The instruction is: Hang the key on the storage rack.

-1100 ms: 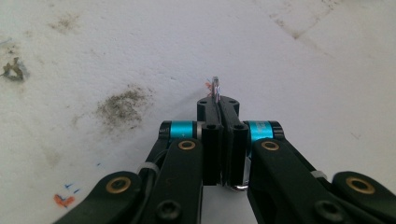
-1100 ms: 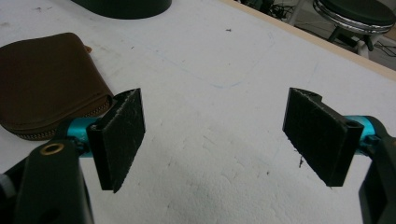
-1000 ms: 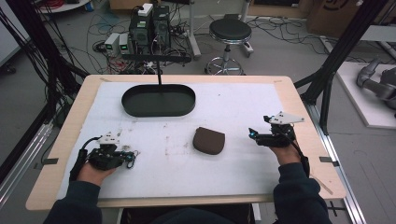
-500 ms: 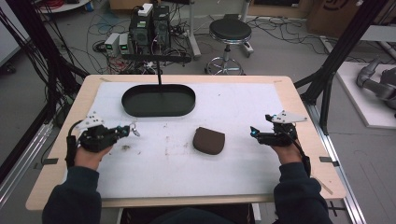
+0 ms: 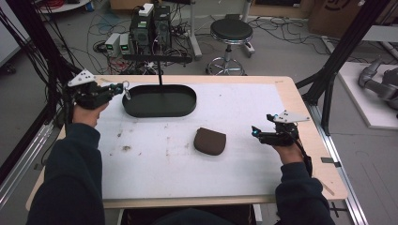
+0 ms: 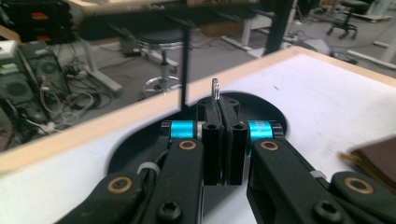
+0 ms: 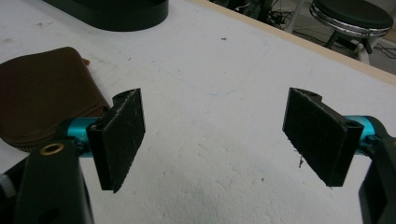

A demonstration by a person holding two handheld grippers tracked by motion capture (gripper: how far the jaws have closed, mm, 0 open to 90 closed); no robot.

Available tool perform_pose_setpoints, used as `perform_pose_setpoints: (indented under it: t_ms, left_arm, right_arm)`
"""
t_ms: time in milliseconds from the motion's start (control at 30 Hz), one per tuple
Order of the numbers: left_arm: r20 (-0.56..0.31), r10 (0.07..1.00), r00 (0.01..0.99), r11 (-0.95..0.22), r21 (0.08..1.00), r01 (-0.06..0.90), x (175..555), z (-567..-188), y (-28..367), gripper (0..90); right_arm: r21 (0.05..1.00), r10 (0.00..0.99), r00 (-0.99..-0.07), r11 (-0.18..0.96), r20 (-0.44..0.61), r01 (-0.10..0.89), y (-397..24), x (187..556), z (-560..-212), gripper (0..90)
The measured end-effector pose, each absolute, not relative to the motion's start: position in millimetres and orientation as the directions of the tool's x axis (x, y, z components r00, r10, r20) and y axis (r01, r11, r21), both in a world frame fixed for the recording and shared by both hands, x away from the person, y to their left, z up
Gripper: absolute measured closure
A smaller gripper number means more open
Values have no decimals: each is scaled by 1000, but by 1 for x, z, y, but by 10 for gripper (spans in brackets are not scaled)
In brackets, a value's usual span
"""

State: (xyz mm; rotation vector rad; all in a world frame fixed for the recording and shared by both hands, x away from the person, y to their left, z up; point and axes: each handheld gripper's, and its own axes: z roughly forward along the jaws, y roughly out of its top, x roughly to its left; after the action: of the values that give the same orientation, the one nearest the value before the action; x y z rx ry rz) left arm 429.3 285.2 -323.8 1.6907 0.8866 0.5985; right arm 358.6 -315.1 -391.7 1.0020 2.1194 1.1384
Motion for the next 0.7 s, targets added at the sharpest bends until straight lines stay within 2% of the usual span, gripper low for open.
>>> perform_pose_setpoints:
  t_ms: [333,700]
  left_arm:
    - [-35,797,603,-128,966,226,479,-302,287,880]
    - [-66,810,582,-126,951,283,502,-309,287,880]
  right_arm:
    - [861,805,-586,361,-93,358,-316,358,-391,212]
    - [862,800,-592,365,-96,353,-315,356,-390,213]
